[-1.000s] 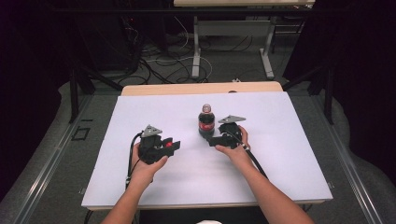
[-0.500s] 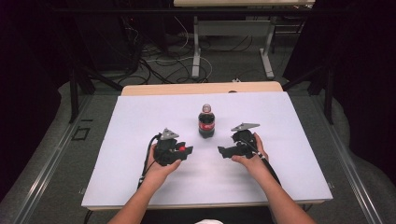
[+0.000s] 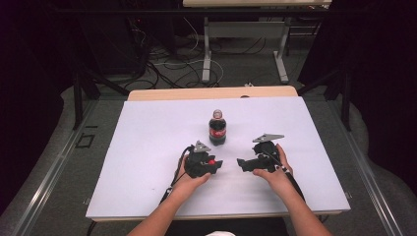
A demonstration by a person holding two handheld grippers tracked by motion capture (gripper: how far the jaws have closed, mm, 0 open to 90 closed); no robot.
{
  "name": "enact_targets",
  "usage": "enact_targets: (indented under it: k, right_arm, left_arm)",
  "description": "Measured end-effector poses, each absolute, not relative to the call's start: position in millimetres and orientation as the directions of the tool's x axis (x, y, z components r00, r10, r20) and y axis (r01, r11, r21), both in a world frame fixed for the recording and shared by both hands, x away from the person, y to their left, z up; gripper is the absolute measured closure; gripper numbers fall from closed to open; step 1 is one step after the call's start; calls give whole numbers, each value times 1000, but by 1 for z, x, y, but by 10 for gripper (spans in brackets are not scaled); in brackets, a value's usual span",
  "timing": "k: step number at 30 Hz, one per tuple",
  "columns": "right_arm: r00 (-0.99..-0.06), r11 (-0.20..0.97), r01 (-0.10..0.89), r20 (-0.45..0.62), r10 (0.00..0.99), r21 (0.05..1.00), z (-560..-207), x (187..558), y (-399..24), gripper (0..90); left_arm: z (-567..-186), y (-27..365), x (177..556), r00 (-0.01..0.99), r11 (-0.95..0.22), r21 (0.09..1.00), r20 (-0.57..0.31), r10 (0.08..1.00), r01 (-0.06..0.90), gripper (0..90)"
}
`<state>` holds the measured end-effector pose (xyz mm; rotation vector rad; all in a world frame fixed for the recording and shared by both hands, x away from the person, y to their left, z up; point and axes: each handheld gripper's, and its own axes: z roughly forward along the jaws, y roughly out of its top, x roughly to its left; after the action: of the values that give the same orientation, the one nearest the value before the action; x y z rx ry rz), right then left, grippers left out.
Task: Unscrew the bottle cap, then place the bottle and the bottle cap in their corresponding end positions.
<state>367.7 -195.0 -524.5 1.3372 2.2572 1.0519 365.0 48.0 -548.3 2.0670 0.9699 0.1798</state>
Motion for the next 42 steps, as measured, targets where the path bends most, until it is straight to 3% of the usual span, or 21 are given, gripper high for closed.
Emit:
enact_targets:
  k: [13, 24, 42]
  right_arm:
    - [-499, 258, 616, 115, 859, 744, -523, 368, -204, 0]
    - [-502, 259, 613, 115, 857, 746, -523, 368, -203, 0]
    - [-499, 258, 600, 103, 860, 757, -521, 368, -203, 0]
  left_arm:
    - [-561, 38, 361, 723, -435, 713, -144, 676, 549, 597]
    - [-563, 38, 361, 726, -425, 726, -147, 672, 541, 587]
    - [-555, 55, 364, 704, -376, 746, -171, 690, 549, 355]
